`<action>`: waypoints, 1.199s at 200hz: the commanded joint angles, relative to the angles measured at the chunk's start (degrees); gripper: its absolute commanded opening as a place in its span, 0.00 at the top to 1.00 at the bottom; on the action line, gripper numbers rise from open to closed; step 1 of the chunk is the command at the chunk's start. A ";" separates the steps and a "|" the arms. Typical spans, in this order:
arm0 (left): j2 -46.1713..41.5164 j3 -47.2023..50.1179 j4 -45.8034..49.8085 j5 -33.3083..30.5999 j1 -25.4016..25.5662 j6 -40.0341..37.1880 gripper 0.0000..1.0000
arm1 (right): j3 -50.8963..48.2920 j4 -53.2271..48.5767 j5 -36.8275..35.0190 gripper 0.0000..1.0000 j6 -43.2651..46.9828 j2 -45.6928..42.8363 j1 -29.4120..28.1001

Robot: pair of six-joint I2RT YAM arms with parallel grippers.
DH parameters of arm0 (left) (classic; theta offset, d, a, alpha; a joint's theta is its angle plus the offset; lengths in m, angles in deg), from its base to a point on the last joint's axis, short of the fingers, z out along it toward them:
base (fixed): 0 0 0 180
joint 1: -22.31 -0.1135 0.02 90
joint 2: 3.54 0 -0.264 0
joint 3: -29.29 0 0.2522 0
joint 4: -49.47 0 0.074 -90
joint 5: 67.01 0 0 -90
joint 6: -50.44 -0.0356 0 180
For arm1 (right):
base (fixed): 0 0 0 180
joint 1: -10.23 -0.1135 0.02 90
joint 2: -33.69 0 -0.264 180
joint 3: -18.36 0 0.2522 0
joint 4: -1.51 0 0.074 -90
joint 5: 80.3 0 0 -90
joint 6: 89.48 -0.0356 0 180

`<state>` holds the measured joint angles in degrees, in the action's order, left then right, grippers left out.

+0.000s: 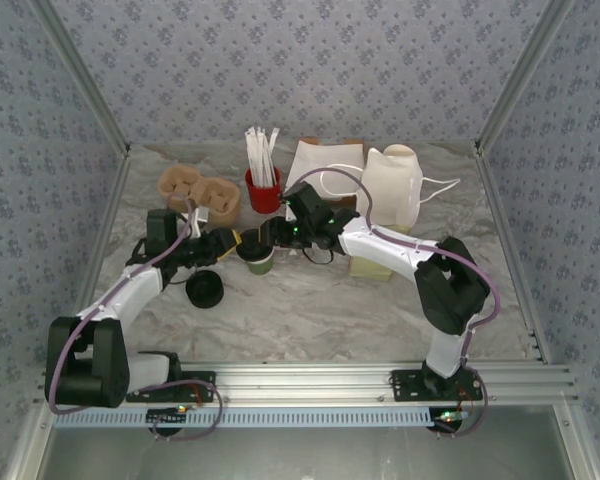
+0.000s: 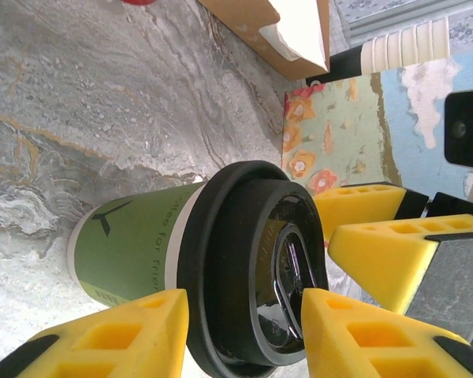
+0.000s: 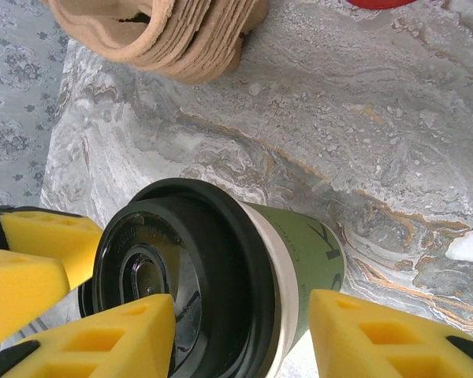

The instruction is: Pack the takeout coffee

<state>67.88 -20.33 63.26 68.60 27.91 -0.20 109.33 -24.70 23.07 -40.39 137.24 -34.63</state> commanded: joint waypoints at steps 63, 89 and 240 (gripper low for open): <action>0.41 -2.12 0.96 -0.82 1.35 -1.70 0.60 | 1.63 -1.68 0.83 0.49 0.65 -0.41 0.56; 0.12 -2.97 3.02 -2.41 1.68 -3.15 0.55 | 1.21 -1.94 0.46 0.49 1.08 -0.76 0.50; 4.86 -5.34 9.46 -9.31 6.96 -8.33 0.55 | -3.09 -4.16 -3.42 0.59 2.76 -2.26 -0.75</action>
<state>71.64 -24.59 69.73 60.97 34.45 -6.57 108.39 -26.87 20.99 -38.83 136.45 -34.91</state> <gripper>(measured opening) 0.452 0.417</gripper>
